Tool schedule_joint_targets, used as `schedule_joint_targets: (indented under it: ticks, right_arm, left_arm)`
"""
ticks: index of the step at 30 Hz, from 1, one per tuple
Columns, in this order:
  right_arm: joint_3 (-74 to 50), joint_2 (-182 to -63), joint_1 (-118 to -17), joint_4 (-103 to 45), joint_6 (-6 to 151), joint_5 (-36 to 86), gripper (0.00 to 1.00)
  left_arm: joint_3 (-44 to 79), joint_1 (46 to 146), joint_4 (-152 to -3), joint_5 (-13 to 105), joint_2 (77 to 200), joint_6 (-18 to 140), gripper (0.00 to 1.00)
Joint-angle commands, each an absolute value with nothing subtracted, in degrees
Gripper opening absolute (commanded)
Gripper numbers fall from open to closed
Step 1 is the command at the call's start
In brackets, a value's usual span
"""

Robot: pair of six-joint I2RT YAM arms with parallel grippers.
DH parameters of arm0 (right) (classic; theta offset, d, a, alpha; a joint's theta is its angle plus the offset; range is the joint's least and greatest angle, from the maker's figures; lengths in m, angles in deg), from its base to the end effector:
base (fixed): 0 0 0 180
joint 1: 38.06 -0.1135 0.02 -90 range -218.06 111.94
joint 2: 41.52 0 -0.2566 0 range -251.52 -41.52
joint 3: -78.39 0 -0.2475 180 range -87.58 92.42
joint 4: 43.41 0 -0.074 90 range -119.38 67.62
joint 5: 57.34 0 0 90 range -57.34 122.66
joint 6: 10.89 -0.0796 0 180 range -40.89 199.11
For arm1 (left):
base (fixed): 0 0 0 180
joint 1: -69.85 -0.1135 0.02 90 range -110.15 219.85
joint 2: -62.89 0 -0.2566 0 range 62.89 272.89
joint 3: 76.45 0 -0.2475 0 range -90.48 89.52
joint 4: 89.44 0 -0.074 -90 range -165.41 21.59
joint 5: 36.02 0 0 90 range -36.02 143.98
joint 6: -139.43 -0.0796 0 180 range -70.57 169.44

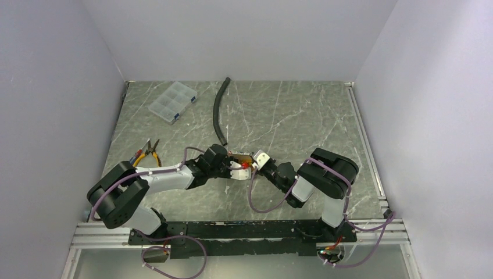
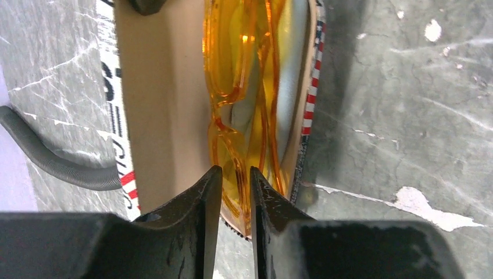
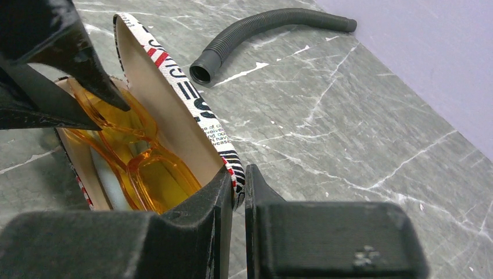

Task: Organize the sunglasses

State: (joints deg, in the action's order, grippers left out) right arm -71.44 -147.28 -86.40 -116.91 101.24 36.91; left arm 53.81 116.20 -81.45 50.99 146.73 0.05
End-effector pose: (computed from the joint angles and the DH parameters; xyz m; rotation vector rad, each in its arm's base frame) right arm 0.2069 0.2236 0.1151 -0.8840 1.3516 0.2945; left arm 0.2119 -0.2281 0.1270 1.7267 1.5261 -0.0331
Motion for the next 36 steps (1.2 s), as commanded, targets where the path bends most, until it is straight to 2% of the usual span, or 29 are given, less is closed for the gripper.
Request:
schedule_joint_targets:
  ticks: [1, 10, 14, 27, 36]
  right_arm:
    - [-71.5, -146.8, -86.7, -127.5, 102.3, 37.9, 0.0]
    - [-71.3, -147.2, -86.6, -127.6, 102.4, 38.2, 0.0]
    - [-71.3, -147.4, -86.7, -127.6, 102.4, 38.6, 0.0]
    - [-71.4, -147.0, -86.6, -127.5, 102.6, 39.0, 0.0]
    - [-71.2, -147.3, -86.7, -127.5, 102.4, 38.4, 0.0]
  left_arm:
    - [56.9, 117.6, -86.4, 52.0, 144.3, -2.3, 0.27]
    - [61.5, 120.0, -91.7, 53.8, 146.2, -5.5, 0.17]
    - [62.4, 120.9, -97.4, 59.0, 147.4, -5.6, 0.03]
    - [66.7, 120.9, -129.2, 75.4, 156.2, -15.4, 0.03]
    - [68.3, 121.1, -128.6, 72.6, 156.1, -15.7, 0.03]
